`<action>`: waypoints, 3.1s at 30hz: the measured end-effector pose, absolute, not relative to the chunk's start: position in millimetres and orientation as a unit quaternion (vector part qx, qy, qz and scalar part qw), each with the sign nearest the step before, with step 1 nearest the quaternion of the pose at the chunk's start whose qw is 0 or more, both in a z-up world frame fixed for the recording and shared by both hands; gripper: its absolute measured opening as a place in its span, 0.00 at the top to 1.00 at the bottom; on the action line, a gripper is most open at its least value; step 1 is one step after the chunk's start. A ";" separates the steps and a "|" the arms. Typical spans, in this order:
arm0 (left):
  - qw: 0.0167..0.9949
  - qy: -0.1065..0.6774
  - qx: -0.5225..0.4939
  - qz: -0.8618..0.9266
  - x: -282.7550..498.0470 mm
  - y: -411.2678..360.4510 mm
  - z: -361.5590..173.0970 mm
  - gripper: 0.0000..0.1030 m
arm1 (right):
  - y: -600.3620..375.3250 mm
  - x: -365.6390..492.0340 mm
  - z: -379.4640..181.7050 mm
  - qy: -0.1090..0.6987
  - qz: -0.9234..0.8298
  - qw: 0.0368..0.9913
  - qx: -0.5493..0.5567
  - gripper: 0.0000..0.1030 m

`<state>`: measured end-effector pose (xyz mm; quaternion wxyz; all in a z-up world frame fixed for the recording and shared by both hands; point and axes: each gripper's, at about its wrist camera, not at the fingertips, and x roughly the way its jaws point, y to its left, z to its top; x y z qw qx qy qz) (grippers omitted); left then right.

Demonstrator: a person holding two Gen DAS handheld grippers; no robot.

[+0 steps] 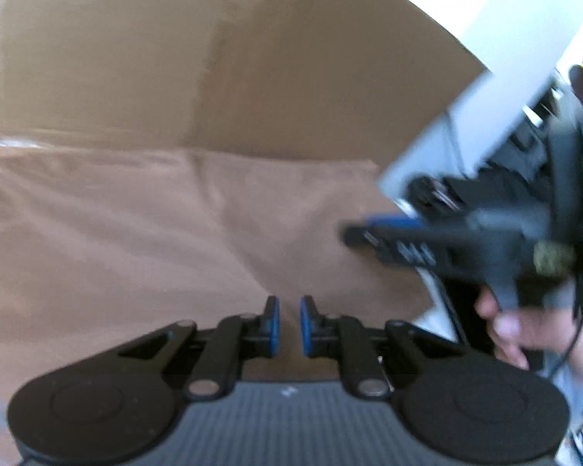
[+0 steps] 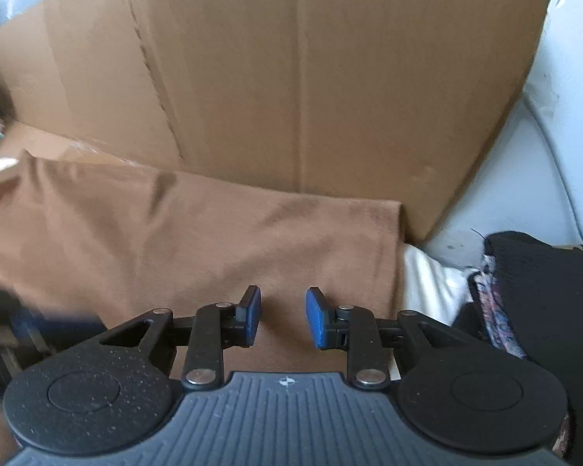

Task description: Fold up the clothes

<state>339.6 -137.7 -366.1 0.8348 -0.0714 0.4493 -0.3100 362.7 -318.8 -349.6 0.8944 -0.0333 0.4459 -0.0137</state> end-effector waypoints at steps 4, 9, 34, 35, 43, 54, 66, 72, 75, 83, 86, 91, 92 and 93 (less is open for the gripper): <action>0.851 0.438 -0.058 -0.285 371.0 -129.4 -363.4 0.89 | -332.5 358.5 -352.6 0.456 -0.064 0.887 -0.042 0.68; 0.854 0.446 -0.030 -0.265 405.3 -139.2 -369.1 0.89 | -341.6 356.4 -354.2 0.460 -0.095 0.882 -0.038 0.68; 0.860 0.444 0.011 -0.250 461.7 -180.1 -387.9 0.93 | -330.6 321.8 -356.9 0.487 -0.022 0.873 0.001 0.65; 0.859 0.445 0.012 -0.251 461.4 -179.8 -387.1 0.93 | -331.3 321.5 -358.8 0.489 -0.023 0.872 -0.001 0.65; 0.856 0.453 0.036 -0.247 449.6 -167.1 -373.2 0.81 | -325.9 322.0 -360.9 0.495 -0.049 0.868 -0.006 0.62; 0.853 0.472 0.056 -0.213 422.1 -107.0 -342.2 0.67 | -321.7 331.6 -350.8 0.492 -0.049 0.869 0.019 0.58; 0.863 0.479 0.040 -0.158 368.8 -29.6 -271.7 0.59 | -309.8 335.8 -290.9 0.482 -0.033 0.875 0.036 0.55; 0.873 0.471 0.030 -0.126 345.5 1.6 -225.0 0.50 | -302.5 320.6 -249.2 0.476 -0.024 0.879 0.035 0.50; 0.876 0.468 0.026 -0.113 331.7 13.8 -202.3 0.50 | -301.4 310.8 -222.4 0.471 -0.020 0.881 0.042 0.46; 0.880 0.468 0.015 -0.083 284.6 41.4 -135.2 0.41 | -301.9 285.5 -145.9 0.469 -0.003 0.879 0.086 0.28; 0.881 0.468 0.002 -0.071 265.3 49.1 -109.2 0.32 | -300.7 275.7 -117.0 0.463 0.005 0.882 0.092 0.26; 0.884 0.464 0.007 -0.056 242.0 56.1 -68.5 0.23 | -301.7 257.5 -74.5 0.463 0.018 0.880 0.106 0.15; 0.885 0.463 0.005 -0.053 237.7 58.4 -59.6 0.22 | -301.4 253.5 -66.7 0.463 0.020 0.880 0.107 0.15; 0.885 0.463 0.004 -0.052 233.7 59.9 -50.7 0.20 | -301.9 249.3 -59.1 0.462 0.021 0.880 0.109 0.15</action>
